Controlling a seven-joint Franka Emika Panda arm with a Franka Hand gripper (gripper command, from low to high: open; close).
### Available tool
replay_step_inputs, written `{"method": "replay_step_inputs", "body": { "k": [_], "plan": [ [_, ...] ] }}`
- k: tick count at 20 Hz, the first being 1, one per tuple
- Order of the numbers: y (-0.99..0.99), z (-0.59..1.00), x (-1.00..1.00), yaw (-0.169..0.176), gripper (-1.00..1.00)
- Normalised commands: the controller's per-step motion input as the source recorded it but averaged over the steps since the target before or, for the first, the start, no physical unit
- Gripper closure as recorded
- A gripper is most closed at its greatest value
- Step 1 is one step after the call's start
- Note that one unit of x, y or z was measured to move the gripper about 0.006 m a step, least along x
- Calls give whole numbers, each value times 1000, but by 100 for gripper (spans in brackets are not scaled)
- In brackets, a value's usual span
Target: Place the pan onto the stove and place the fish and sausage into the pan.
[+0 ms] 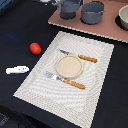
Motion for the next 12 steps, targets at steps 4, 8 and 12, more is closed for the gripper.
{"method": "replay_step_inputs", "body": {
  "k": [4,8,12],
  "plan": [
    [324,-111,-164,0,100],
    [379,-171,-140,0,100],
    [407,-192,-80,0,100]
  ]
}}
